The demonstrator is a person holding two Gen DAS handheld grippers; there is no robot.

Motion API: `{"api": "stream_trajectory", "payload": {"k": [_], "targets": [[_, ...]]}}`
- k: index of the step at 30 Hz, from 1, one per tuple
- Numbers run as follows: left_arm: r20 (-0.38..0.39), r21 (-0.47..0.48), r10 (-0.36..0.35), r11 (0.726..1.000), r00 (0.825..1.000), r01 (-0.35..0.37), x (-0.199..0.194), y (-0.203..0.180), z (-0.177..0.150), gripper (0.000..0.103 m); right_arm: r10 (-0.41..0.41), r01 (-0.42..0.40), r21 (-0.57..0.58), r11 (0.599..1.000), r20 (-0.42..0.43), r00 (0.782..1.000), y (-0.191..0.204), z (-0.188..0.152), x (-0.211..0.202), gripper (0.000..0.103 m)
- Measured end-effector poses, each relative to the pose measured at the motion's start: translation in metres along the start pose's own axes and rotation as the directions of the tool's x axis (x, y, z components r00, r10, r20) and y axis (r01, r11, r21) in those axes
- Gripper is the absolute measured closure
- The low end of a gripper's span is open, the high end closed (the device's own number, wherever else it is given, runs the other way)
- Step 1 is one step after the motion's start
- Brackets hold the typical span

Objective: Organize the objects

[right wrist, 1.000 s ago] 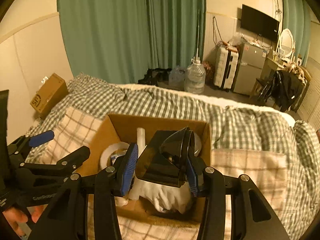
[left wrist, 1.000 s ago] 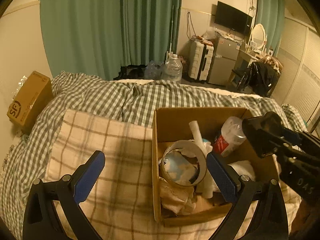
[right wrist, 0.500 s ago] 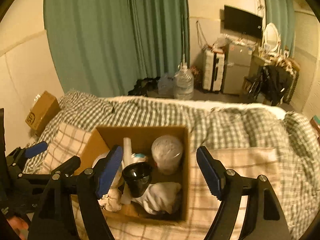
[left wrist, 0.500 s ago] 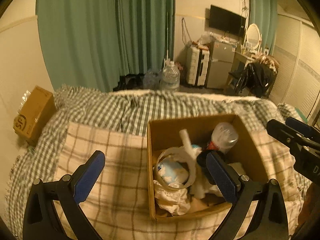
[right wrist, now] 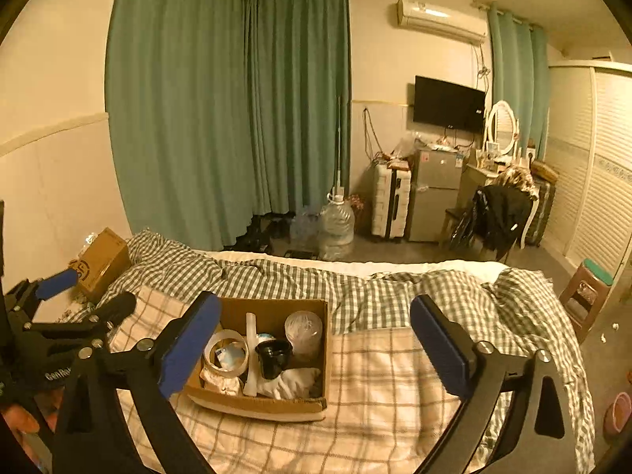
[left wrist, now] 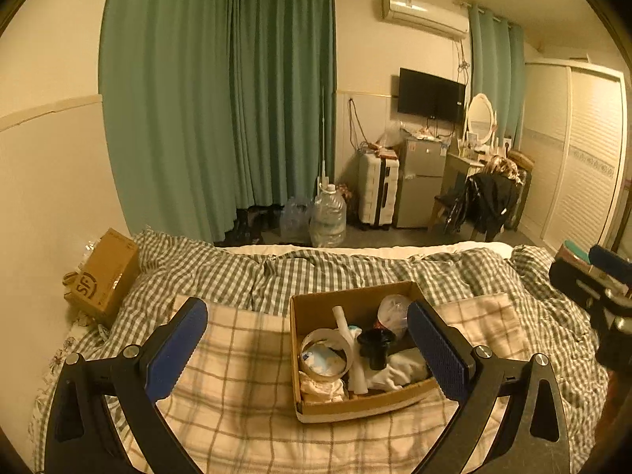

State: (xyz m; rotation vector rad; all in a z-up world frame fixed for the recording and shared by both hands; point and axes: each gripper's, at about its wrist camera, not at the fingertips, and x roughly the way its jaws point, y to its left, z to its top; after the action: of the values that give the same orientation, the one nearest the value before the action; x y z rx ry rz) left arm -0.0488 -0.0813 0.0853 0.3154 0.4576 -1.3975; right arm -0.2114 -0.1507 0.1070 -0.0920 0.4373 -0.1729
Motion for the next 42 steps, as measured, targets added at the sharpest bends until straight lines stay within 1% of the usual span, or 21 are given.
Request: {"api": "stream_trajectory", "payload": {"k": [3, 7, 11, 13, 17, 20, 24, 28, 31, 42], "targets": [[0.004, 0.004, 0.002, 1.000, 1.000, -0.002, -0.008, -0.001, -0.008, 0.000, -0.001, 0.001, 0.000, 1.000, 0.001, 1.000, 0.001, -0.011, -0.010, 0.000], [-0.007, 0.008, 0.019, 1.000, 1.000, -0.019, -0.008, -0.002, -0.026, 0.000, -0.028, 0.028, 0.001, 1.000, -0.018, 0.999, -0.001, -0.030, -0.010, 0.000], [-0.020, 0.000, 0.037, 0.999, 0.999, -0.037, 0.004, -0.002, -0.049, 0.000, -0.023, 0.024, 0.021, 1.000, -0.037, 0.999, -0.007, -0.052, 0.003, 0.000], [-0.035, -0.009, 0.039, 0.999, 0.999, -0.040, 0.012, -0.002, -0.063, 0.000, -0.035, 0.035, 0.017, 0.999, -0.046, 0.998, -0.007, -0.064, 0.010, 0.000], [-0.073, -0.026, 0.052, 0.998, 0.996, -0.054, 0.031, -0.006, -0.088, 0.000, -0.066, 0.064, -0.019, 0.998, -0.065, 0.996, -0.003, -0.087, 0.027, 0.000], [-0.066, -0.019, 0.076, 0.997, 0.995, -0.078, 0.035, -0.010, -0.102, 0.000, -0.076, 0.073, -0.044, 0.996, -0.088, 0.993, 0.000, -0.105, 0.042, 0.000], [-0.070, -0.018, 0.080, 0.997, 0.994, -0.082, 0.040, -0.013, -0.112, 0.000, -0.084, 0.079, -0.050, 0.996, -0.118, 0.990, -0.003, -0.121, 0.055, 0.000], [-0.077, 0.006, 0.091, 0.996, 0.993, -0.091, 0.044, -0.017, -0.118, 0.000, -0.067, 0.064, -0.024, 0.998, -0.139, 0.988, -0.008, -0.131, 0.062, 0.000], [-0.081, 0.021, 0.098, 0.995, 0.992, -0.097, 0.046, -0.019, -0.120, 0.000, -0.074, 0.070, -0.037, 0.997, -0.144, 0.987, -0.007, -0.135, 0.065, 0.000], [-0.092, 0.014, 0.103, 0.995, 0.990, -0.102, 0.049, -0.017, -0.123, 0.000, -0.071, 0.065, -0.046, 0.997, -0.156, 0.985, -0.003, -0.138, 0.068, 0.000]]}}
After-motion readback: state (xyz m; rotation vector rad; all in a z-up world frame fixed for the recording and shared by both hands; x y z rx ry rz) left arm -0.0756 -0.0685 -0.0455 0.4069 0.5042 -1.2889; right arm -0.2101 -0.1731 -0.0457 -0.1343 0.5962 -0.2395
